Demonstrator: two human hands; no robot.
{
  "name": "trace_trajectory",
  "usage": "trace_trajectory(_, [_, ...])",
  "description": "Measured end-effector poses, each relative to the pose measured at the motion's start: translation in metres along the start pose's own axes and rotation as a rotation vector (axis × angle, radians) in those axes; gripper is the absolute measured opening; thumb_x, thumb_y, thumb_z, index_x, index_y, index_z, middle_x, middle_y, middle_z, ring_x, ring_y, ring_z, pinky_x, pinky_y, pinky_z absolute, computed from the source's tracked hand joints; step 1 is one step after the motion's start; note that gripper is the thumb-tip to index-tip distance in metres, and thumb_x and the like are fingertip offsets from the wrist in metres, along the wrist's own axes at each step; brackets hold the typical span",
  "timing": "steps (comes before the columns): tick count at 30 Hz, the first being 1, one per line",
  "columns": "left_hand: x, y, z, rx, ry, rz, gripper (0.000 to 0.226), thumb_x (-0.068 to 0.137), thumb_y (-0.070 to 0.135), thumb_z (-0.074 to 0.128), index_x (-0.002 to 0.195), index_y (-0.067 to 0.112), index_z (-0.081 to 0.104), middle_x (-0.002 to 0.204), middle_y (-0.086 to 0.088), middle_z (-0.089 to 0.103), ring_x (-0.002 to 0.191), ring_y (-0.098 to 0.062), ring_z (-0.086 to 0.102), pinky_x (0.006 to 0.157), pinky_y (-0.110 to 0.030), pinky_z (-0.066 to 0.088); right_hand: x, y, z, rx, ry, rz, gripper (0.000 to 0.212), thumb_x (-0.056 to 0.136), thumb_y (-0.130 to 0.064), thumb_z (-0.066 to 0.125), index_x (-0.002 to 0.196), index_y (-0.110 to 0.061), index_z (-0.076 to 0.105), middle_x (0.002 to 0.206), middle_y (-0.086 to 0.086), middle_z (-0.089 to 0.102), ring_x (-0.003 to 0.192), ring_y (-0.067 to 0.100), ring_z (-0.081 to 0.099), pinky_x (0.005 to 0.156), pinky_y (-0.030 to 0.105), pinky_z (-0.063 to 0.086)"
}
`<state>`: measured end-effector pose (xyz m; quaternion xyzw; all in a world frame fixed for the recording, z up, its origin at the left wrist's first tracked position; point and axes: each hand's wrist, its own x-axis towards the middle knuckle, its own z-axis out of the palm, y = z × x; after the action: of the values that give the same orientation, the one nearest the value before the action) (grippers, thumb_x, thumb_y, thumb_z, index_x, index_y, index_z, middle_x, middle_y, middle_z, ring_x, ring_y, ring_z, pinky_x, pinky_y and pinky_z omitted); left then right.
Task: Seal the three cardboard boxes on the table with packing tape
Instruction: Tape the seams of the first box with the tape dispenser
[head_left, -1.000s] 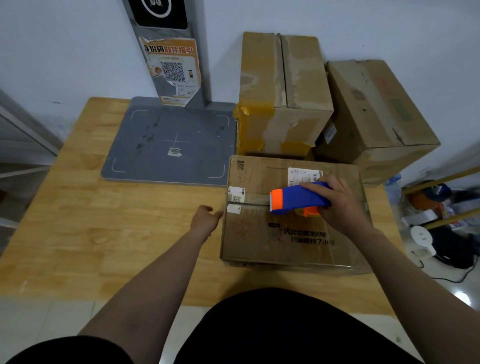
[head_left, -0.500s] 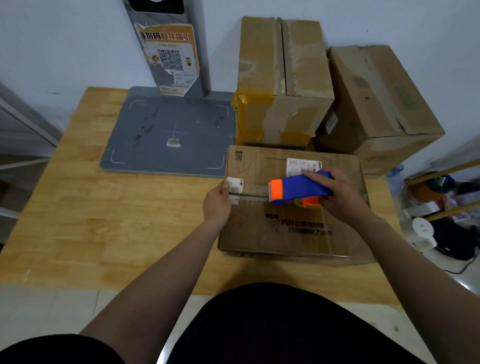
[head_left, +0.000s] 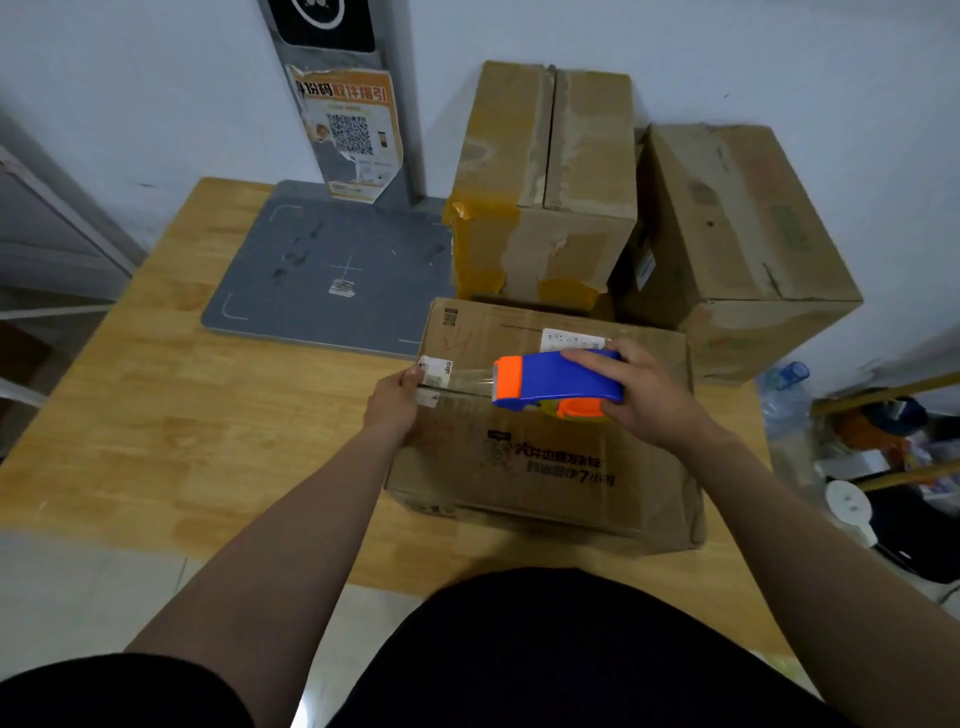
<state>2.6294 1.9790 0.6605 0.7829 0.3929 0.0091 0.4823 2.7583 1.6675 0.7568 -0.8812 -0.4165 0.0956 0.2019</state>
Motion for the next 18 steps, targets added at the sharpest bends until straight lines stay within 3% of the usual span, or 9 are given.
trace_trajectory(5, [-0.001,0.005,-0.002,0.057,-0.004,-0.033,0.056,0.106,0.054,0.040,0.146,0.019,0.057,0.143,-0.013,0.060,0.131,-0.039,0.053,0.108,-0.047,0.042,-0.010,0.011,-0.009,-0.008,-0.015,-0.033,0.074,0.094,-0.023,0.068,0.151,-0.051,0.030,0.135,-0.001,0.034,0.117,0.005,0.030,0.089,0.024,0.039])
trace_trajectory(8, [-0.003,0.008,0.002,0.105,0.006,-0.058,0.056,0.106,0.056,0.037,0.132,0.015,0.067,0.125,-0.017,0.068,0.112,-0.038,0.060,0.092,-0.042,0.047,-0.019,0.022,-0.010,-0.003,-0.019,-0.012,0.076,0.094,-0.022,0.068,0.151,-0.053,0.029,0.140,-0.001,0.033,0.125,0.012,0.034,0.087,0.024,0.039])
trace_trajectory(11, [-0.005,0.009,0.006,0.167,0.048,-0.109,0.061,0.105,0.061,0.033,0.115,0.013,0.069,0.107,-0.015,0.068,0.091,-0.032,0.056,0.078,-0.040,0.041,-0.034,0.043,-0.024,-0.021,0.013,0.013,0.075,0.093,-0.017,0.068,0.151,-0.049,0.033,0.138,0.000,0.036,0.120,0.013,0.036,0.086,0.024,0.036])
trace_trajectory(18, [-0.009,0.016,0.009,0.199,0.052,-0.114,0.063,0.107,0.057,0.031,0.119,0.007,0.069,0.110,-0.017,0.066,0.091,-0.031,0.054,0.078,-0.038,0.038,-0.058,0.079,-0.029,-0.040,0.037,0.045,0.077,0.090,-0.012,0.071,0.150,-0.046,0.036,0.127,0.001,0.040,0.110,0.008,0.035,0.084,0.025,0.035])
